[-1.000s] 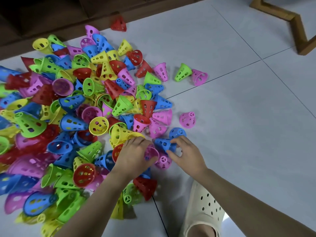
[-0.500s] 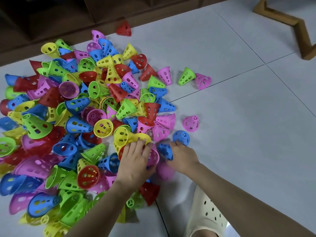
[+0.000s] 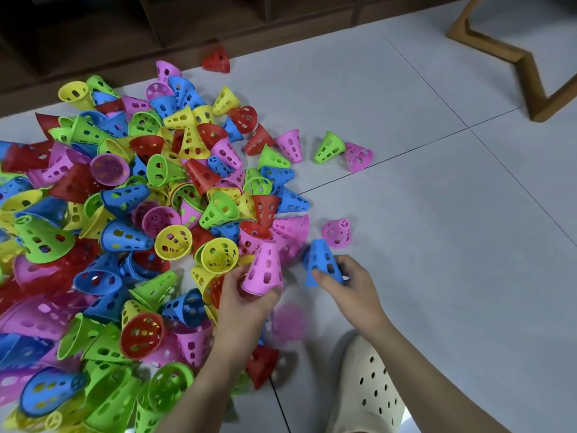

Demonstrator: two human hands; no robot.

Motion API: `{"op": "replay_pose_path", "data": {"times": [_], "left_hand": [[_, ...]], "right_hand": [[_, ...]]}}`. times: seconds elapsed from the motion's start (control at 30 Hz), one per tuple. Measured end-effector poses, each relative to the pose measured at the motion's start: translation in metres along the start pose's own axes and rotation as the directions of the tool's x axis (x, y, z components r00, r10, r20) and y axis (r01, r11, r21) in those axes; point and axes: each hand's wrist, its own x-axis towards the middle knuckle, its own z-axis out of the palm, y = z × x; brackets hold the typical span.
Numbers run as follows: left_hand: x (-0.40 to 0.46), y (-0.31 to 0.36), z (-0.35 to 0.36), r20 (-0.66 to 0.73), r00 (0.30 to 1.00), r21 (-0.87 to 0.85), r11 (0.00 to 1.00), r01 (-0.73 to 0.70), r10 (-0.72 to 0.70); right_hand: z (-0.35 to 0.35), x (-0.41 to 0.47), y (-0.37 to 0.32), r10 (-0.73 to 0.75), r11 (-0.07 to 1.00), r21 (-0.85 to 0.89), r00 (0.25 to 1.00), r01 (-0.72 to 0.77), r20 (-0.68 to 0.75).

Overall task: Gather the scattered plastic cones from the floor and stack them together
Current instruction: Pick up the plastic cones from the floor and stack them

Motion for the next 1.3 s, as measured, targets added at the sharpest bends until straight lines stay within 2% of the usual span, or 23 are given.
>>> {"op": "replay_pose_path", "data": {"times": [0.1, 0.2, 0.3, 0.47, 0.57, 0.63, 0.8, 0.93, 1.0, 1.03, 1.1, 1.2, 1.3], "left_hand": [[0.003, 0.005, 0.018, 0.107, 0.992, 0.012, 0.998, 0.068, -0.069], [0.009, 0.008, 0.035, 0.157, 0.985, -0.006, 0.997, 0.072, -0.070], [0.019, 0.007, 0.052, 0.195, 0.981, 0.006, 1.000, -0.010, 0.008], [0.043, -0.011, 0.082, 0.102, 0.987, 0.222, 0.964, -0.147, 0.127], [0.057, -0.022, 0.092, 0.119, 0.972, 0.364, 0.902, -0.232, 0.202], [0.067, -0.032, 0.093, 0.172, 0.965, 0.471, 0.844, -0.257, 0.197], [0.079, -0.046, 0.091, 0.314, 0.931, 0.738, 0.569, -0.362, 0.185], [0.079, -0.039, 0.087, 0.438, 0.897, 0.827, 0.366, -0.426, 0.055], [0.075, -0.029, 0.084, 0.463, 0.886, 0.819, 0.378, -0.431, 0.008], [0.073, -0.022, 0.082, 0.461, 0.887, 0.807, 0.403, -0.432, 0.029], [0.073, -0.011, 0.075, 0.423, 0.888, 0.780, 0.427, -0.457, 0.179], [0.083, 0.001, 0.066, 0.294, 0.858, 0.811, 0.365, -0.457, 0.422], [0.098, 0.010, 0.067, 0.240, 0.874, 0.889, 0.265, -0.373, 0.423]], "right_hand": [[-0.020, 0.006, -0.014, -0.040, 0.986, 0.155, 0.994, 0.055, -0.102], [-0.040, 0.021, -0.022, 0.026, 0.957, 0.291, 0.990, 0.015, -0.136], [-0.051, 0.039, -0.018, 0.009, 0.968, 0.250, 0.986, 0.034, -0.166], [-0.053, 0.075, -0.004, -0.053, 0.993, 0.087, 0.969, 0.076, -0.239], [-0.051, 0.090, 0.004, -0.130, 0.990, -0.072, 0.974, 0.119, -0.186], [-0.050, 0.096, 0.009, -0.158, 0.976, -0.169, 0.980, 0.136, -0.123], [-0.049, 0.106, 0.021, -0.102, 0.912, -0.398, 0.995, 0.103, 0.023], [-0.049, 0.107, 0.031, -0.070, 0.853, -0.510, 0.993, 0.109, 0.095], [-0.050, 0.108, 0.030, -0.042, 0.847, -0.522, 0.992, 0.100, 0.120], [-0.049, 0.108, 0.027, -0.037, 0.848, -0.519, 0.990, 0.104, 0.139], [-0.048, 0.107, 0.019, -0.087, 0.838, -0.521, 0.982, 0.162, 0.167], [-0.042, 0.112, -0.004, -0.264, 0.775, -0.549, 0.950, 0.313, 0.168], [-0.025, 0.127, -0.028, -0.372, 0.657, -0.591, 0.883, 0.467, 0.284]]}}
